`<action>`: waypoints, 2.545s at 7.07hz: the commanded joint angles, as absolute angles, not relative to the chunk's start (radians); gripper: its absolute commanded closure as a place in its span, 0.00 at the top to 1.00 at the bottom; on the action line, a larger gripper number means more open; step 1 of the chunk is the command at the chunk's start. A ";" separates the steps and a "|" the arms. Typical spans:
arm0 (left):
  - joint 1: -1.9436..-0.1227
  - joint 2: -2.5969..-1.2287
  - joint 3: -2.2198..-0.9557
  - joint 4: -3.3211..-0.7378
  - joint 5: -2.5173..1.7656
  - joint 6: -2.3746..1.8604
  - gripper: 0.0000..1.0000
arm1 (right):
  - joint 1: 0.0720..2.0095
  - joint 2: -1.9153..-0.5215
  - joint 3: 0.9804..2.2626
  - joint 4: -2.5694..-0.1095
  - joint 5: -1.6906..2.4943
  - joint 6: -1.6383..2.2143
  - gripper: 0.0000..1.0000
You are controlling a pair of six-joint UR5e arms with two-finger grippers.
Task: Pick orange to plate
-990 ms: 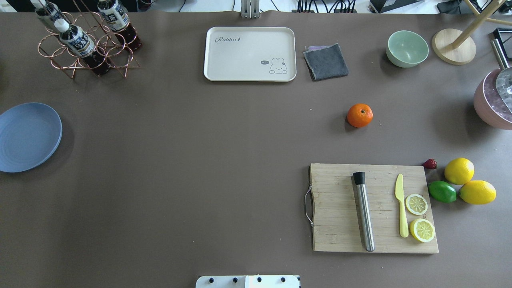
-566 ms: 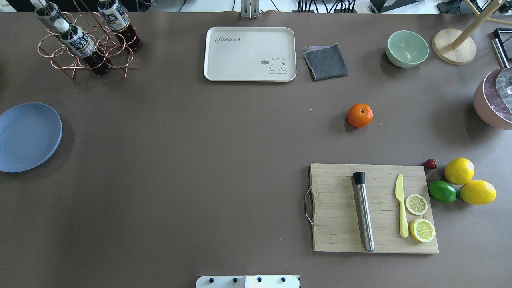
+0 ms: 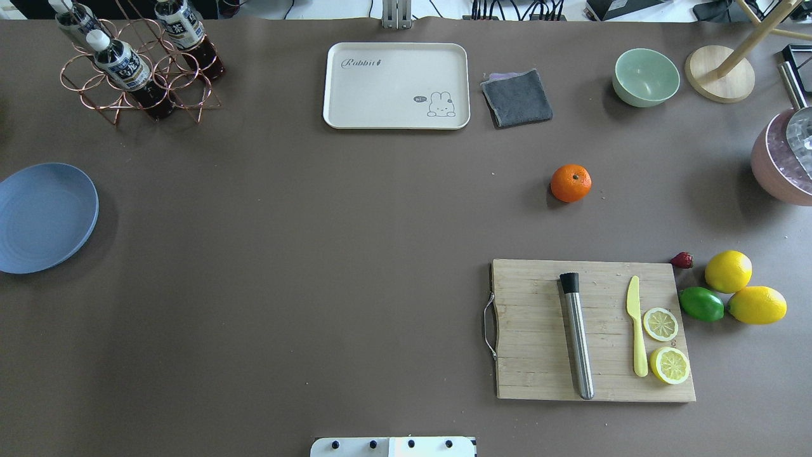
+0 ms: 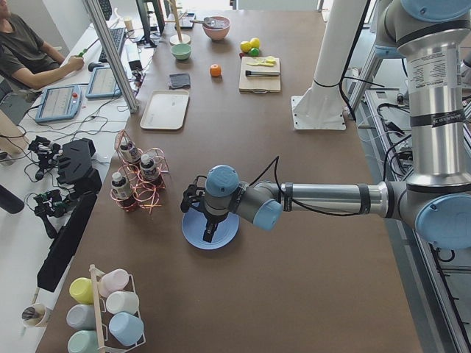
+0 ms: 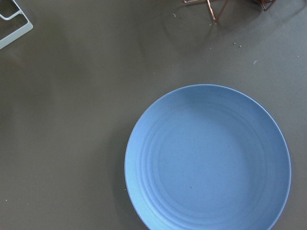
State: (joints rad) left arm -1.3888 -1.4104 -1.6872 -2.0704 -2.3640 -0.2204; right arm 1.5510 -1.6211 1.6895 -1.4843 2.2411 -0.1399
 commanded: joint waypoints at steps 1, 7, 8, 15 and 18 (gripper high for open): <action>-1.388 -1.410 -1.683 -2.071 -2.364 -0.219 0.98 | 1.551 -1.621 1.686 -1.485 2.243 -0.140 1.00; -1.410 -1.405 -1.693 -2.057 -2.375 -0.229 0.98 | 1.546 -1.624 1.684 -1.485 2.244 -0.140 1.00; -1.431 -1.413 -1.692 -2.025 -2.414 -0.226 0.98 | 1.546 -1.624 1.684 -1.485 2.244 -0.140 1.00; -1.430 -1.492 -1.562 -2.018 -2.333 -0.227 0.97 | 1.522 -1.620 1.693 -1.476 2.327 -0.138 1.00; -1.353 -1.614 -1.358 -2.132 -2.329 -0.241 0.97 | 1.503 -1.623 1.695 -1.476 2.391 -0.137 1.00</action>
State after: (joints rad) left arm -1.3944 -1.5781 -1.4083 -2.1094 -2.3324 -0.2321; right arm 1.5089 -1.6216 1.6940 -1.4760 2.3660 -0.1367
